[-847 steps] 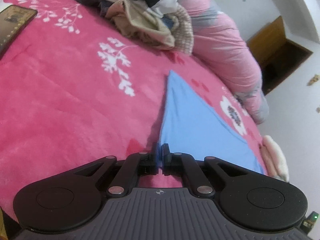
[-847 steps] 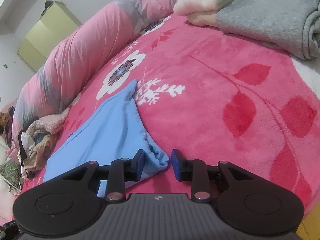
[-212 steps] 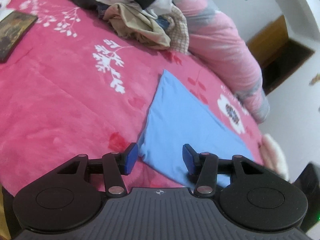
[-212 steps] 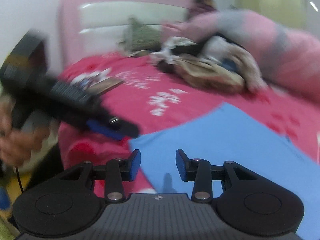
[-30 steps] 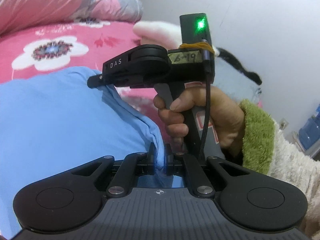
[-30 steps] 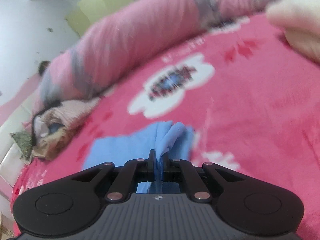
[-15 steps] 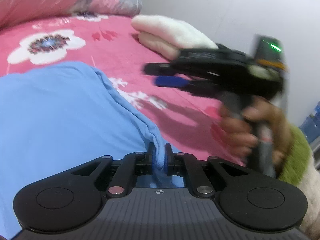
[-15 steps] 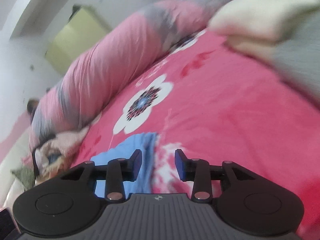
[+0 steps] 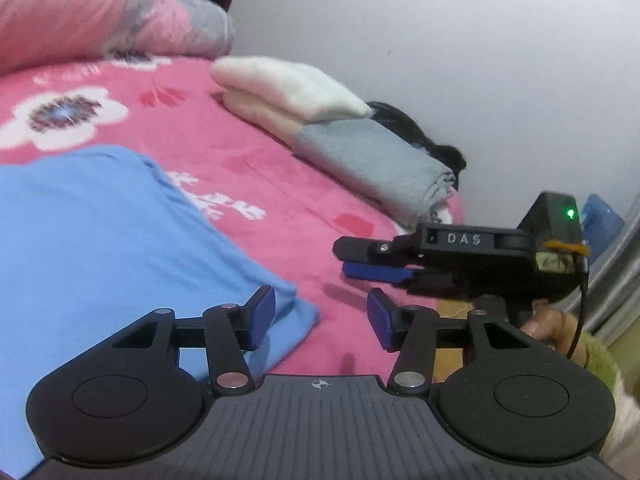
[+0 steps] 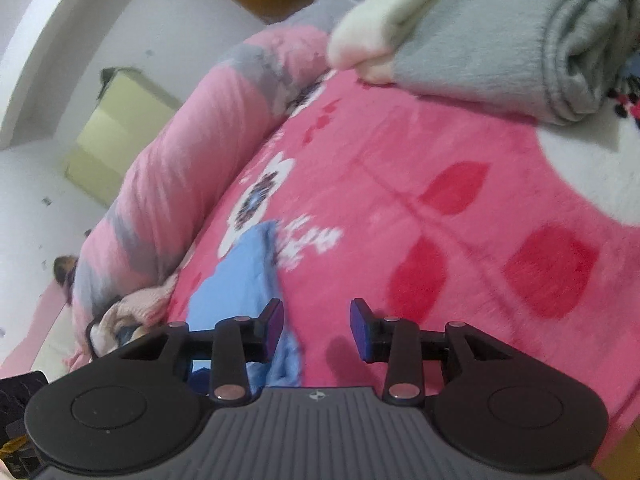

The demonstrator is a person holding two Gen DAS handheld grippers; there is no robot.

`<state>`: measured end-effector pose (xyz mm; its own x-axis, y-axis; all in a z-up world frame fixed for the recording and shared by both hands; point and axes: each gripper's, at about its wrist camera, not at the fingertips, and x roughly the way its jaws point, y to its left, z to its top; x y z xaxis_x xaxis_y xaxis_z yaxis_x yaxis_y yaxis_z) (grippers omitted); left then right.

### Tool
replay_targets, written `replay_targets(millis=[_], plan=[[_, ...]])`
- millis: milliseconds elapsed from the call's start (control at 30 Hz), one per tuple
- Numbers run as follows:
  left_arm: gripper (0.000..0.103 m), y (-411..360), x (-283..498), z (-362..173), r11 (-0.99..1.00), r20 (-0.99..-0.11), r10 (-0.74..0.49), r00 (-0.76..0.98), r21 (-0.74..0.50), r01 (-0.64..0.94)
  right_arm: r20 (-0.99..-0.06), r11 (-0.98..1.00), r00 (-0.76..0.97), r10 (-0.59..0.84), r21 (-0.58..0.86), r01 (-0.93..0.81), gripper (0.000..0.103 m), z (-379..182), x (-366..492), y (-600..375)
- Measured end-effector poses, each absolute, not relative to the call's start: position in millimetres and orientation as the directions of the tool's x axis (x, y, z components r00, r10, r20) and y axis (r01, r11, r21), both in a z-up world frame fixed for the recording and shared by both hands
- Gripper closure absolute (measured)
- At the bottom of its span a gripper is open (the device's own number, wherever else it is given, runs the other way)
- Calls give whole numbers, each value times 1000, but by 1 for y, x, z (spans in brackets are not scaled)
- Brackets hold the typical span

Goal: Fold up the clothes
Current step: 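Open the left tool and release the folded T-shirt edge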

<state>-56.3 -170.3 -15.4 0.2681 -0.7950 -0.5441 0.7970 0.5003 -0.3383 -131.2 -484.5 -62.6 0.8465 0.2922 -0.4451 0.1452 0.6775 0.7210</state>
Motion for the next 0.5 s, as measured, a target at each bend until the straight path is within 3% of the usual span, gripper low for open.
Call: replay_targets(millis=[233,333,500], plan=[[53,-93,-79,-10,703,-584,-611,535,-89,706,-467,845,842,270,534,25,68,-37,-125,-439],[56,-74,-82,-17,753,-616,-520,592,-4,658,-494,916,834,246,400,-33,69,-30,-124,-414],[56,-62,-94,-26,764,-625,-470,623,65,641,-532,970,824,194,232,-78,69,-26,-126,-388]])
